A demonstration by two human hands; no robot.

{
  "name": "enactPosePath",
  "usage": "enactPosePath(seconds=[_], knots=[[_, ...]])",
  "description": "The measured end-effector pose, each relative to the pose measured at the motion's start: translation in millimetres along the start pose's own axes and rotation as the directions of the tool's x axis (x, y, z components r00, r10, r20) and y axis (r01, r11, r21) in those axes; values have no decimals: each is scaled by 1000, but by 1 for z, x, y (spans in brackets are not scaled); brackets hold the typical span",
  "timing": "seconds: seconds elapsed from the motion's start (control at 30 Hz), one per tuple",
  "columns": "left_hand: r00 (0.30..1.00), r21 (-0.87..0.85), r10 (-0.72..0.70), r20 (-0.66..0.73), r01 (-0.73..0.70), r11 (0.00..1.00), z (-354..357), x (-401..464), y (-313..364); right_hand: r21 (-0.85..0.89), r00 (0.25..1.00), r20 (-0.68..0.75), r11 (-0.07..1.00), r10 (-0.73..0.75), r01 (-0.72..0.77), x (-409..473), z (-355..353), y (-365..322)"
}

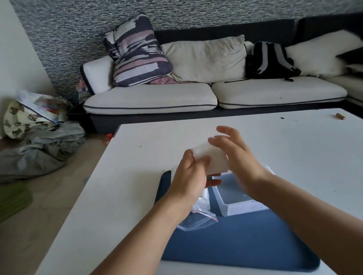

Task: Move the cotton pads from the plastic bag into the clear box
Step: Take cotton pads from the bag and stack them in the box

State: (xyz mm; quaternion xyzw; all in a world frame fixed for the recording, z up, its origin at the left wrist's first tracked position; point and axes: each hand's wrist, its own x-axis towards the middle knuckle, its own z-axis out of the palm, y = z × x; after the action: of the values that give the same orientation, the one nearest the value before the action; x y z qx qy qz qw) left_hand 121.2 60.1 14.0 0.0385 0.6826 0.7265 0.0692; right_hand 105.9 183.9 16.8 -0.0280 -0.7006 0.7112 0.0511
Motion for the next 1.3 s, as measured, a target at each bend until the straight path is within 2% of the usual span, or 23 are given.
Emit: enactPosePath(seconds=[0.07, 0.13, 0.23, 0.3, 0.4, 0.53, 0.6, 0.63, 0.67, 0.73, 0.77, 0.8, 0.87, 0.9, 0.93, 1.1, 1.3], knots=[[996, 37, 66, 58, -68, 997, 8, -4, 5, 67, 999, 33, 997, 39, -41, -6, 8, 1], [986, 161, 157, 65, -165, 973, 15, -5, 6, 33, 999, 27, 999, 20, -21, -11, 10, 1], [969, 252, 179, -172, -132, 959, 15, 8, -3, -11, 995, 27, 996, -91, 91, -10, 6, 0], [940, 202, 122, -318, -59, 978, 13, 16, -4, -102, 982, 109, 980, -157, 168, -8, 2, 2], [917, 38, -26, -398, 45, 998, 17, 23, -4, -319, 964, 211, 920, -164, 227, -8, 0, 6], [887, -90, -133, -441, 103, 991, 28, 25, -6, -247, 981, 189, 964, -52, 99, -6, -7, 3], [905, -98, -156, -395, 127, 987, 32, 27, -2, -204, 978, 210, 979, 18, 26, -2, -18, -5], [921, -58, -146, -362, 134, 989, 34, 27, -1, -206, 985, 168, 978, 40, -4, 4, -27, -9], [940, 15, -118, -320, 130, 991, 34, 28, -1, -222, 995, 81, 974, 63, -44, 11, -39, -11], [977, 325, 43, -208, 27, 945, 27, 29, -9, -374, 983, -148, 914, 108, -157, 31, -64, -9], [983, 517, 147, -112, -69, 853, 23, 28, -14, -500, 964, -227, 833, 138, -237, 39, -74, -4], [974, 678, 226, 1, -167, 716, 18, 27, -19, -610, 942, -279, 723, 186, -323, 46, -80, 2], [938, 839, 277, 209, -317, 443, 13, 24, -26, -738, 915, -297, 542, 274, -402, 53, -84, 17], [924, 860, 260, 280, -361, 361, 11, 23, -29, -782, 917, -275, 488, 289, -388, 56, -83, 25], [918, 863, 224, 327, -387, 325, 10, 22, -32, -815, 924, -254, 452, 285, -363, 58, -82, 31], [884, 849, 47, 465, -461, 259, 9, 21, -42, -909, 952, -221, 308, 212, -280, 65, -77, 51], [853, 859, -124, 506, -487, 155, 12, 20, -50, -967, 977, -205, 144, 63, -212, 60, -79, 71]])
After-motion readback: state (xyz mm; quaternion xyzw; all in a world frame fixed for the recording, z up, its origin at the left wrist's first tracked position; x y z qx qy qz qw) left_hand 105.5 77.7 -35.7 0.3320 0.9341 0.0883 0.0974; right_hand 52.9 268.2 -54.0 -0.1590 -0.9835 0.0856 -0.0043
